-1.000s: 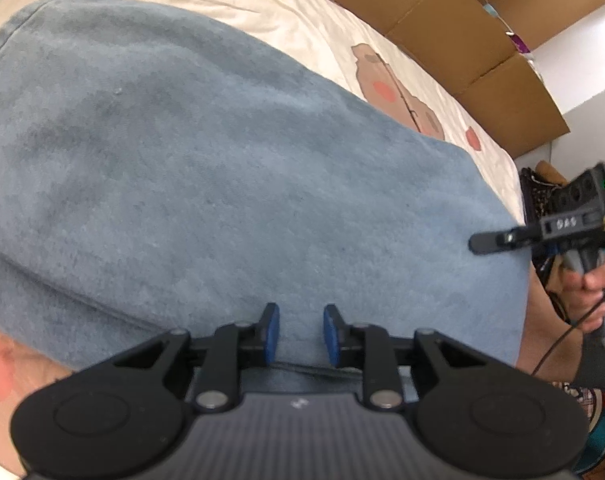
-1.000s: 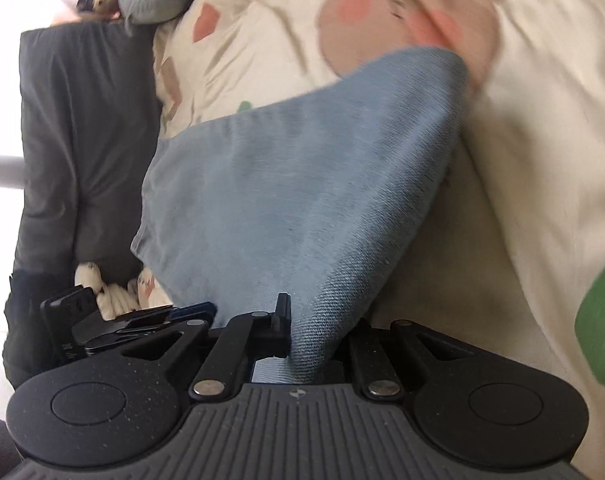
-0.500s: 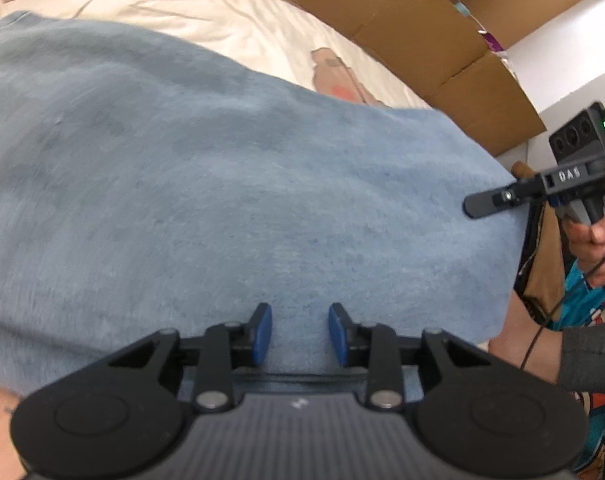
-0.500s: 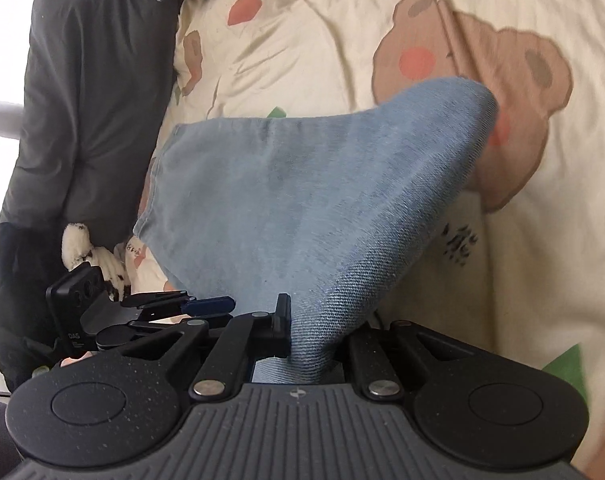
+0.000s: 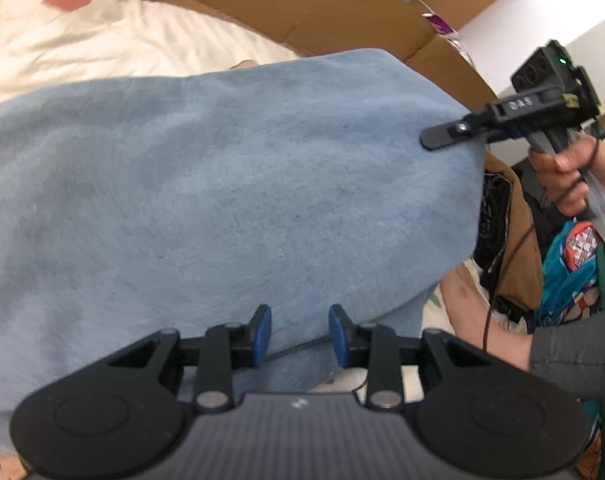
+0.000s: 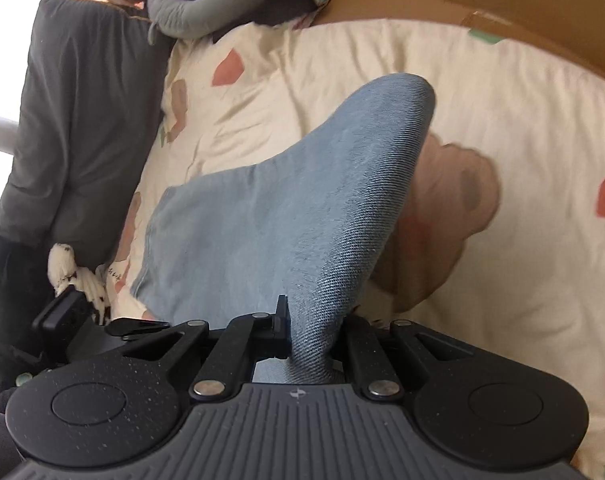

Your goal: Fold clothes

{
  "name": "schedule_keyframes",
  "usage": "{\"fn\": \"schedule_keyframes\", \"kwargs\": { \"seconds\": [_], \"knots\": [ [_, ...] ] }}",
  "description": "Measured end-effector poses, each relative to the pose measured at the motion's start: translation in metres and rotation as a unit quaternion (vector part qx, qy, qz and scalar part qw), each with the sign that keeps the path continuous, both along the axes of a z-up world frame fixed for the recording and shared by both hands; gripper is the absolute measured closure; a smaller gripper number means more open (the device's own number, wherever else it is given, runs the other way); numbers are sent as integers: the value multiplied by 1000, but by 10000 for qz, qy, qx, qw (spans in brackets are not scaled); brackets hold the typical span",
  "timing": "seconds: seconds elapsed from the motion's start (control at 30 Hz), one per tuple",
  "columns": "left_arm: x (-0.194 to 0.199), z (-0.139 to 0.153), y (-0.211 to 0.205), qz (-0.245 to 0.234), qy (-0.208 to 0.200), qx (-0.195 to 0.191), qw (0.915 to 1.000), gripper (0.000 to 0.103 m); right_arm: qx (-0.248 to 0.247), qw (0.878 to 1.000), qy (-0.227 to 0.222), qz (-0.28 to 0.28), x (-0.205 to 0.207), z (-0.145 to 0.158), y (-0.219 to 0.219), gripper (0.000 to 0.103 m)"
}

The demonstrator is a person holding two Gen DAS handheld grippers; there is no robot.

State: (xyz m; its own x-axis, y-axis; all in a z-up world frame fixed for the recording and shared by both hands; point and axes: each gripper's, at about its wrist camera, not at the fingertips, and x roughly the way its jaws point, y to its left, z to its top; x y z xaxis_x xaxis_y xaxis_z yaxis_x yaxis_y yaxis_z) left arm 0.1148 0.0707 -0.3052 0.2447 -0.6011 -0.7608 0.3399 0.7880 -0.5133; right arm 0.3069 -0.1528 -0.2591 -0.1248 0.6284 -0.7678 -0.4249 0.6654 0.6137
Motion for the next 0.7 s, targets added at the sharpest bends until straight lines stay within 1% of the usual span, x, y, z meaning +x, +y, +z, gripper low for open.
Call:
{"fn": "schedule_keyframes", "kwargs": {
  "seconds": [0.1,0.2,0.27,0.4,0.53,0.6,0.7],
  "knots": [
    [-4,2,10,-129,-50,138,9998,70,53,10000,11,32,10,-4,-11,98],
    [-2,11,17,-309,-44,388,9988,70,141,9999,51,78,18,-9,-23,98],
    [2,18,17,-431,-38,480,9979,70,199,9997,78,109,24,-13,-31,98],
    [8,27,25,-394,47,473,9981,70,336,9992,153,146,36,-22,-47,98],
    [17,22,22,-415,-86,672,9968,70,738,9957,530,-150,41,-59,-68,97],
    [25,19,20,-476,-104,741,9961,70,803,9938,729,-255,48,-77,-75,92],
    [38,12,18,-415,-195,753,9961,70,881,9913,938,-277,52,-90,-80,90]
  ]
}}
